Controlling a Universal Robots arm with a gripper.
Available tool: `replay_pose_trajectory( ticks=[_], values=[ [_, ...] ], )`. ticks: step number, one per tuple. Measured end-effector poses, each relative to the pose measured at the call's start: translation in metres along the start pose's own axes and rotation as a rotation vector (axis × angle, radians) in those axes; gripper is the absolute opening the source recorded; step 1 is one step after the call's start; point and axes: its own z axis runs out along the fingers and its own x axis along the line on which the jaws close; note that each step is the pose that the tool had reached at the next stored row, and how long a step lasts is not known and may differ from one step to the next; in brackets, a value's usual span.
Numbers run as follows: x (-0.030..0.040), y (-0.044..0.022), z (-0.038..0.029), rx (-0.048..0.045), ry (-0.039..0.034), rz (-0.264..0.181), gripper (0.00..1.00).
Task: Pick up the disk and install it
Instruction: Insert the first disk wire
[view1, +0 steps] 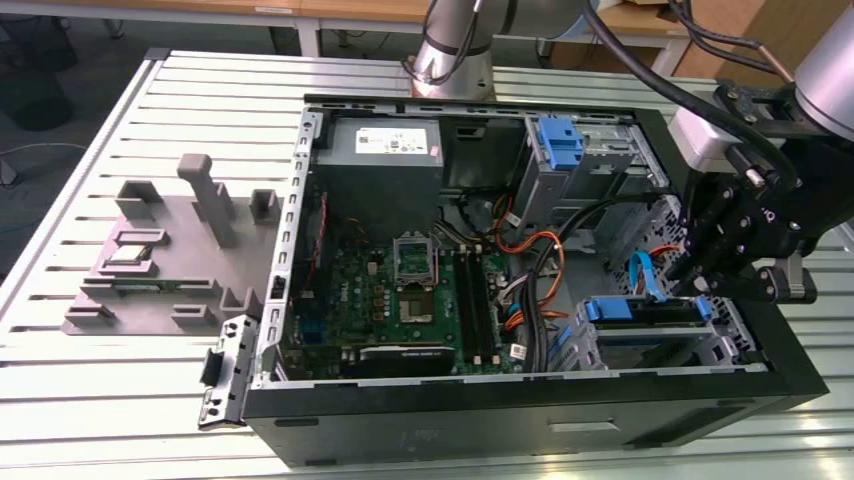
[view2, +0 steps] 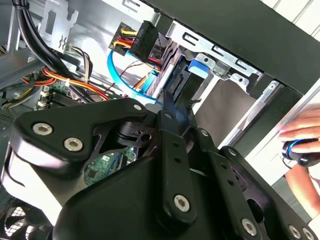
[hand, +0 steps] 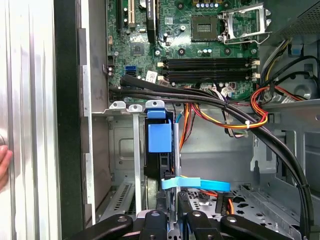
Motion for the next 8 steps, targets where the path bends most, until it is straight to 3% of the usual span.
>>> replay_pose_trajectory(
  ticks=[8],
  values=[
    [0.0,0.0,0.0001,-0.006,-0.0028,0.0,0.24]
  ],
)
